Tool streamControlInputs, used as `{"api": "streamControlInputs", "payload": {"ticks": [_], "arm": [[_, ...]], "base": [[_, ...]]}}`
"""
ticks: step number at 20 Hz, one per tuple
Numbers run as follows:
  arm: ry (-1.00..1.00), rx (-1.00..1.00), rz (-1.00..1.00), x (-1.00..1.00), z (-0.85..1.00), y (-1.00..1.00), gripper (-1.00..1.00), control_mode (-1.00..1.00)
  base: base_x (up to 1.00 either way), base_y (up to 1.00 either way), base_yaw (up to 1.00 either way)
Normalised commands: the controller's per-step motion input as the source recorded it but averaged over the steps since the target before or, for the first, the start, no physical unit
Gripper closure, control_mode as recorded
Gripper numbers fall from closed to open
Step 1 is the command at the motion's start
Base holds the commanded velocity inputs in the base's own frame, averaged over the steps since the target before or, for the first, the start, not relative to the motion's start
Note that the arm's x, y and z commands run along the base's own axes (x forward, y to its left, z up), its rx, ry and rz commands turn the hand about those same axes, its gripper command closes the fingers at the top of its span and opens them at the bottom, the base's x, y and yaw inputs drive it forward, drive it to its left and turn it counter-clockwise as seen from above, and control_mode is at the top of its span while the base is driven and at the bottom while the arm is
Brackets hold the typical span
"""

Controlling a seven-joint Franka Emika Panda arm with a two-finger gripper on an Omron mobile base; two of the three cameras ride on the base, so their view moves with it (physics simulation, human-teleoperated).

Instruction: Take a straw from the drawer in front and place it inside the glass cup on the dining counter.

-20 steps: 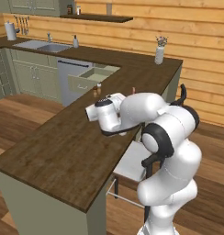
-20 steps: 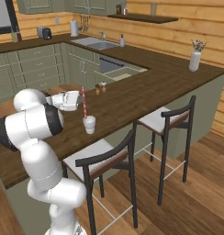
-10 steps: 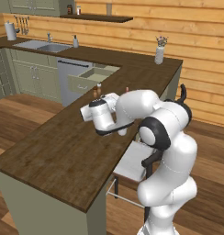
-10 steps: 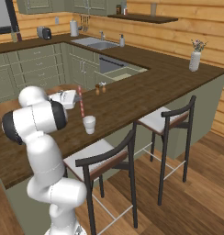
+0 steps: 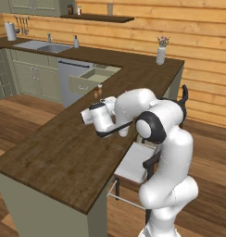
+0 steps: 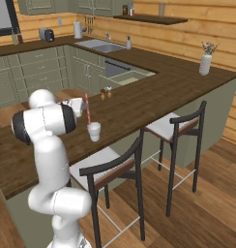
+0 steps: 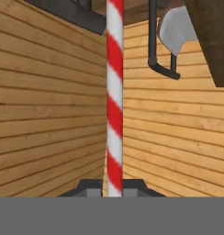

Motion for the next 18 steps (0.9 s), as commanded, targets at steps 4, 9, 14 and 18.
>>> {"api": "streamControlInputs", "payload": {"ticks": [4,9,14,18], "arm": [[0.00,0.00,0.02,0.22,-0.32,0.00,1.00,-1.00],[0.00,0.00,0.02,0.27,-0.30,0.00,1.00,-1.00],[0.00,0.00,0.02,0.29,-0.26,0.00,1.00,-1.00],[0.00,0.00,0.02,0.33,-0.26,0.00,1.00,-1.00]], "base": [[0.00,0.00,0.00],[0.00,0.00,0.00],[0.00,0.00,0.00],[0.00,0.00,0.00]]}}
